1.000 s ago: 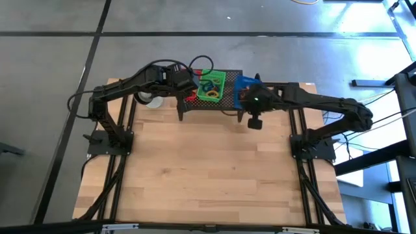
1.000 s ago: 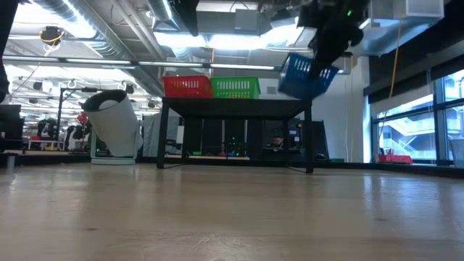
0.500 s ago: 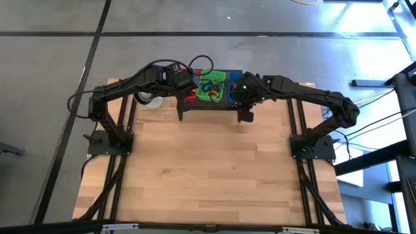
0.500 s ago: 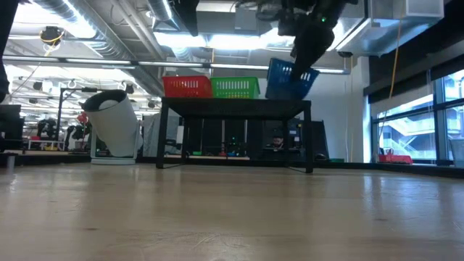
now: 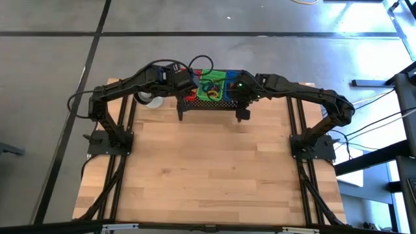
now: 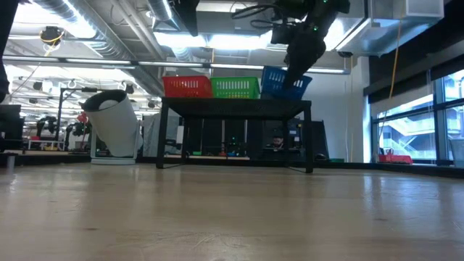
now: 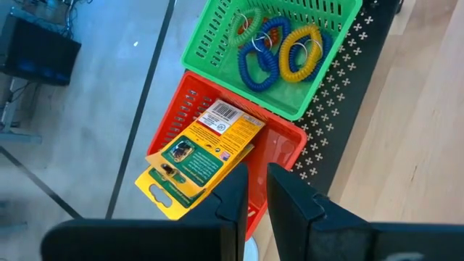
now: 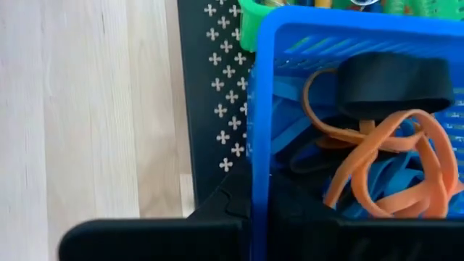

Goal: Pick & Place Office Desk Supplies
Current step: Put the blue bin on the shelf

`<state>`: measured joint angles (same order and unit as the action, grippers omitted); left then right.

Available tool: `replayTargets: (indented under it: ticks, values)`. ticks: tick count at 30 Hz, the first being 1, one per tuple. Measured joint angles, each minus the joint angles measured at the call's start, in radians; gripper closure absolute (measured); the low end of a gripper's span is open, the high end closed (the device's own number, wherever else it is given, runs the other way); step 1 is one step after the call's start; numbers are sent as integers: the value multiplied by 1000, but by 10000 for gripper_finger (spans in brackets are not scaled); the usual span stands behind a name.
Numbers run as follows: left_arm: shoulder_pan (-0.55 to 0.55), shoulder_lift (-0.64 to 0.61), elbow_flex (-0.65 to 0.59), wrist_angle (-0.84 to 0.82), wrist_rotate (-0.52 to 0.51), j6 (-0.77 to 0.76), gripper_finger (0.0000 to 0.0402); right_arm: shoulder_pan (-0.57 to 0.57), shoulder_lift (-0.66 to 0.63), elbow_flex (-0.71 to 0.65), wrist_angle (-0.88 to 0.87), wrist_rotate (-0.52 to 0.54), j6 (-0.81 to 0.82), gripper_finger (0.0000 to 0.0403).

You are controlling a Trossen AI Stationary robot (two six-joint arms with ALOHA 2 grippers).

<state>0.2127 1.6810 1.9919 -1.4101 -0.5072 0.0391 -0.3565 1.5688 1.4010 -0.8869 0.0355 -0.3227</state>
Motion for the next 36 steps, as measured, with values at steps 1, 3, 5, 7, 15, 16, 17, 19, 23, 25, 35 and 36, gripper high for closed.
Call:
replayTargets:
  ticks: [1,3,5,7,15,16,17,19,23,25,35,36]
  values:
    - [0,0,0,0,0,0,359,0,0,0,5,-1,0,396]
    - [0,0,0,0,0,0,359,0,0,0,8,-2,-2,396]
    - [0,0,0,0,0,0,359,0,0,0,9,-2,-9,396]
    - [0,0,0,0,0,0,359,0,0,0,12,-2,-11,395]
    - [0,0,0,0,0,-1,359,0,0,0,16,1,-7,349]
    - [0,0,0,0,0,-1,359,0,0,0,16,1,-7,341]
    - [0,0,0,0,0,-1,359,0,0,0,17,2,-7,333]
    - [0,0,0,0,0,-2,359,0,0,0,22,9,-7,316]
    - [0,0,0,0,0,-8,359,0,-2,1,22,36,-7,282]
    - [0,0,0,0,0,-10,359,0,-3,23,4,35,0,267]
    - [0,0,0,0,0,-18,359,-2,-6,200,-123,131,47,233]
    - [0,0,0,0,0,-18,359,-5,-6,216,-147,189,55,233]
